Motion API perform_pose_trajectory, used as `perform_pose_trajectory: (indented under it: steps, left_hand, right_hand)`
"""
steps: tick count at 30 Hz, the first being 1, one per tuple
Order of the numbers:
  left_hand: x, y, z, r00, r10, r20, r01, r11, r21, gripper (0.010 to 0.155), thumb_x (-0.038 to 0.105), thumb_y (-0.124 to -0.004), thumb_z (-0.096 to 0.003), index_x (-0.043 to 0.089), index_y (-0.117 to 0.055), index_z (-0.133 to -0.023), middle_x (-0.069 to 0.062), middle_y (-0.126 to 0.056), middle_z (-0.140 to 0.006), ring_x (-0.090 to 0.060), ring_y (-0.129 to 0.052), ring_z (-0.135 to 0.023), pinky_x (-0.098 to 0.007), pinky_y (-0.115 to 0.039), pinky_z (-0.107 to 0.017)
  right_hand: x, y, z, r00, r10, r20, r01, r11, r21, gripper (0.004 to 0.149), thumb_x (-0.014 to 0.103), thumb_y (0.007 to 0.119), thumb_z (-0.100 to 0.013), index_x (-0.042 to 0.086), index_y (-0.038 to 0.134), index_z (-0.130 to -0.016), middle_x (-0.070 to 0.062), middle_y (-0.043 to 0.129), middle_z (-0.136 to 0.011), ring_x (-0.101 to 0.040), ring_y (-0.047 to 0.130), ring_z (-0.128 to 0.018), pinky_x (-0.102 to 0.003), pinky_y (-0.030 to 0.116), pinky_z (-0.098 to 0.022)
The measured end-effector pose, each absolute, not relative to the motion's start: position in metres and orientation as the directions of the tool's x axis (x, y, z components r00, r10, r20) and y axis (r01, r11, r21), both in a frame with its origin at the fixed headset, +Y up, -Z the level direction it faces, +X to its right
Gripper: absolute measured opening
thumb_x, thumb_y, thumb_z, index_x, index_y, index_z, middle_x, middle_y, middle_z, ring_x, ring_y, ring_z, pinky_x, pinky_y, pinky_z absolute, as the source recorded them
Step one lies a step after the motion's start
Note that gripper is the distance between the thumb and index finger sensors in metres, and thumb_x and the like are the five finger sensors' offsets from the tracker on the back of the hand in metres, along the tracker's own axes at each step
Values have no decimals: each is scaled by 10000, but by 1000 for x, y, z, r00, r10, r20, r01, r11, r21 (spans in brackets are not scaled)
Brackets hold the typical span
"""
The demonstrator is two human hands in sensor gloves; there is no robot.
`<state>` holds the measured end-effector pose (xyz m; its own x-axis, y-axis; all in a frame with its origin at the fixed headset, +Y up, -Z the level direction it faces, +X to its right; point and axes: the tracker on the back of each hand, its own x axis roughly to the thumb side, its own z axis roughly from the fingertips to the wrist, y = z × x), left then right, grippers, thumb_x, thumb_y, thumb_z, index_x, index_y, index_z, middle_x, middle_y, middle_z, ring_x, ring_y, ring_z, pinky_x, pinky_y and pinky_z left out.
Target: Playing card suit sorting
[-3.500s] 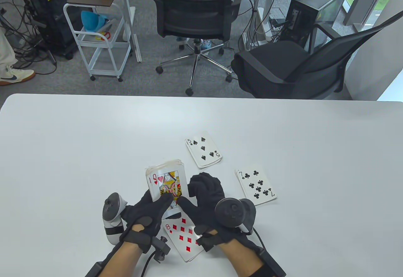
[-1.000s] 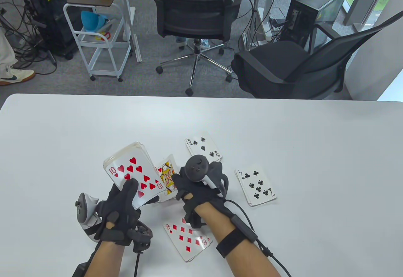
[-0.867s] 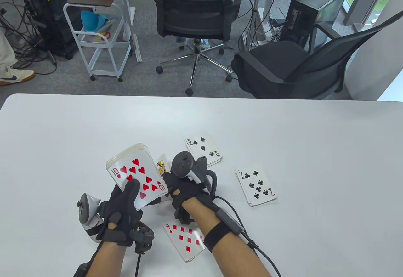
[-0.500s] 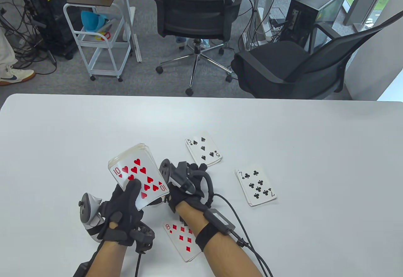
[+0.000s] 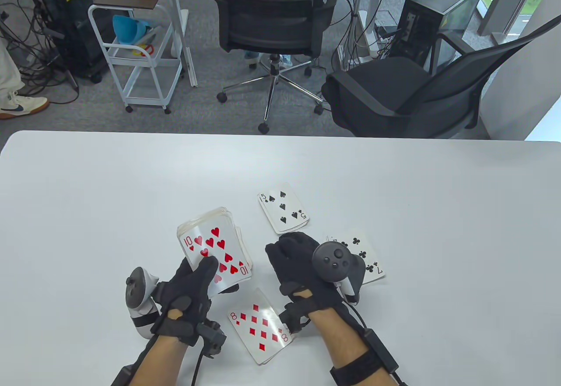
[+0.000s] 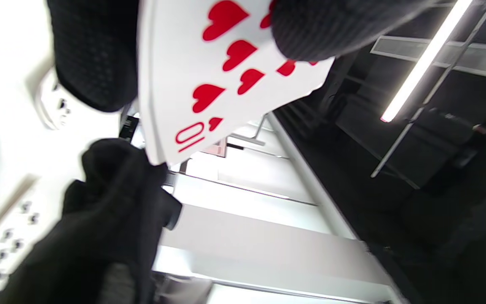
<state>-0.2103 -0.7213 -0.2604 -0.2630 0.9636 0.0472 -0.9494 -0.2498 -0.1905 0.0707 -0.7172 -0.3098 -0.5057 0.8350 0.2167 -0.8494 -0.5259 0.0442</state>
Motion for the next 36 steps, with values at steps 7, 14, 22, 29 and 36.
perform_pose_trajectory:
  steps: [7, 14, 22, 29, 36]
  left_hand:
    - [-203, -735, -262, -201, 979, -13, -960, -200, -196, 596, 440, -817, -546, 213, -582, -1044, -41, -784, -1001, -305, -948, -834, -421, -951, -472]
    - [-198, -736, -259, -171, 985, -8, -963, -169, -211, 582, 442, -847, -535, 236, -621, -1031, -19, -822, -983, -288, -971, -816, -412, -960, -463]
    - [-199, -738, -260, -157, 988, -2, -967, -155, -203, 569, 464, -873, -523, 256, -666, -1010, 0, -864, -953, -274, -998, -787, -403, -970, -442]
    - [-195, -739, -257, -177, 984, -16, -964, -177, -199, 584, 469, -862, -526, 243, -645, -1019, -12, -842, -965, -282, -981, -802, -410, -959, -455]
    - [-196, -740, -257, -172, 985, -20, -964, -173, -204, 596, 465, -858, -527, 240, -625, -1027, -23, -816, -983, -296, -958, -824, -420, -951, -468]
  right_hand:
    - [61, -711, -293, -488, 796, 357, -854, -520, -10, 477, 529, 751, -538, 133, 814, -798, -152, 697, -980, -497, 541, -994, -738, 362, -681]
    - [38, -705, -273, -566, 668, 483, -788, -610, -80, 594, 600, 766, -506, 149, 690, -886, -170, 492, -1075, -491, 486, -1013, -731, 369, -691]
    - [32, -707, -268, -592, 638, 493, -774, -621, -126, 598, 581, 850, -471, 137, 679, -833, -167, 537, -1047, -491, 542, -994, -734, 384, -684]
    - [35, -705, -265, -552, 680, 483, -818, -555, -153, 478, 462, 856, -485, 101, 743, -778, -156, 646, -996, -455, 664, -954, -730, 406, -688]
    - [38, -704, -266, -558, 670, 489, -818, -545, -185, 386, 402, 808, -516, 93, 826, -747, -121, 742, -956, -423, 727, -930, -725, 423, -688]
